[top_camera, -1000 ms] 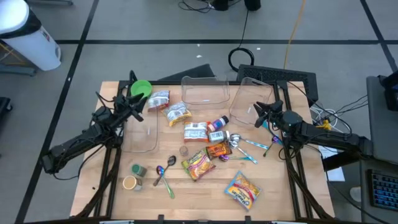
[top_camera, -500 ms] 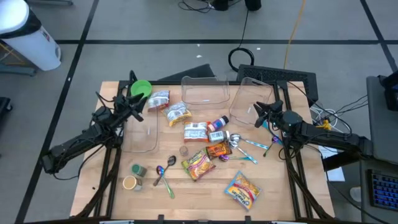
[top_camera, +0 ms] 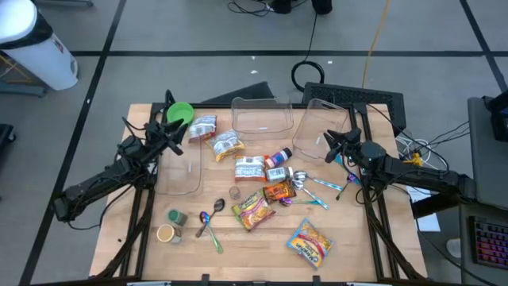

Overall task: Pick & Place Food Item
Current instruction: Put the red noodle pack into the right transparent bin

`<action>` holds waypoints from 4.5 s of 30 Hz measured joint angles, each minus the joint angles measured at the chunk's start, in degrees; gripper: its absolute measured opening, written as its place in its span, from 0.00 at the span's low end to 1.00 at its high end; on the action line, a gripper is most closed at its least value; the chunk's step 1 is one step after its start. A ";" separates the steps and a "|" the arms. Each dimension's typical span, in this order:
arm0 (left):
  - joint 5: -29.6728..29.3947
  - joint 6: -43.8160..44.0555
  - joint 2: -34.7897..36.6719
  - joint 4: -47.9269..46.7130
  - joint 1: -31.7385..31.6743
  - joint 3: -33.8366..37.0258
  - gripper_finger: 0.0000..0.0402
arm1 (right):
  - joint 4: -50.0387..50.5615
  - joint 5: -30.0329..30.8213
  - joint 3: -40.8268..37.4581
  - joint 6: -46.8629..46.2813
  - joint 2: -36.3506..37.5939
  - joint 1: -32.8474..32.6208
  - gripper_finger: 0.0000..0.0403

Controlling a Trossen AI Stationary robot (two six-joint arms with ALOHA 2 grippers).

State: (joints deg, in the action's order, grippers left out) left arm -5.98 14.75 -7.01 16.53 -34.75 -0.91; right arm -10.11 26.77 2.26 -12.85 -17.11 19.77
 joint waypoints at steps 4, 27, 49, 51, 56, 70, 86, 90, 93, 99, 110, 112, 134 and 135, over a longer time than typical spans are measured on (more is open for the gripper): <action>0.00 0.02 -0.02 -0.02 0.01 -0.02 0.41 | -3.96 -1.63 0.00 -6.42 -0.05 0.00 0.22; 0.02 0.01 -0.11 0.00 -0.01 -0.02 0.41 | -13.49 -20.95 31.14 -1.89 -23.49 -1.56 0.22; -0.02 32.10 -0.11 12.69 0.01 -0.02 0.41 | -24.30 -20.88 33.75 -12.32 -40.21 -6.51 0.22; -0.02 32.17 -0.11 16.56 0.01 0.00 0.41 | -24.05 -20.88 33.75 -13.09 -40.32 -6.49 0.22; 0.06 32.52 -0.11 28.18 0.01 -0.77 0.41 | -24.08 -20.88 33.75 -15.17 -40.44 -6.49 0.22; 23.60 14.98 -13.28 -10.07 0.01 -33.47 0.41 | -30.17 -21.09 33.75 -19.07 -40.36 -6.49 0.22; 37.30 17.27 -33.63 -6.17 0.03 -40.76 0.41 | -29.76 -24.08 33.75 -22.72 -40.41 -7.13 0.40; 37.27 21.06 -37.17 1.79 0.03 -40.76 0.41 | -29.55 -24.09 33.75 -24.02 -40.41 -7.13 0.48; 37.20 24.68 -39.87 9.64 0.03 -40.76 0.41 | -28.94 -24.40 33.75 -24.43 -40.41 -7.13 0.54; 37.05 30.06 -45.04 19.87 0.04 -40.76 0.42 | -28.65 -28.62 33.75 -24.49 -40.38 -7.13 0.63; 32.70 38.35 -53.03 25.26 6.60 -40.76 0.64 | -28.73 -31.37 33.75 -23.51 -40.40 -6.09 0.69; 32.22 38.15 -54.45 28.05 7.96 -40.76 0.66 | -28.97 -31.37 33.75 -23.43 -40.38 -5.87 0.68; 17.00 25.38 -57.61 -11.97 19.02 -61.72 0.68 | -30.70 -37.23 33.75 -21.63 -40.36 -5.88 0.67; 16.01 23.93 -57.63 -19.23 19.02 -64.55 0.68 | -30.54 -37.86 33.75 -20.82 -40.36 -5.92 0.67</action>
State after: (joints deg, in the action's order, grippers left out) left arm 10.04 38.67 -64.64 -2.69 -15.73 -65.46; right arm -40.65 -11.09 36.01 -33.67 -57.47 13.85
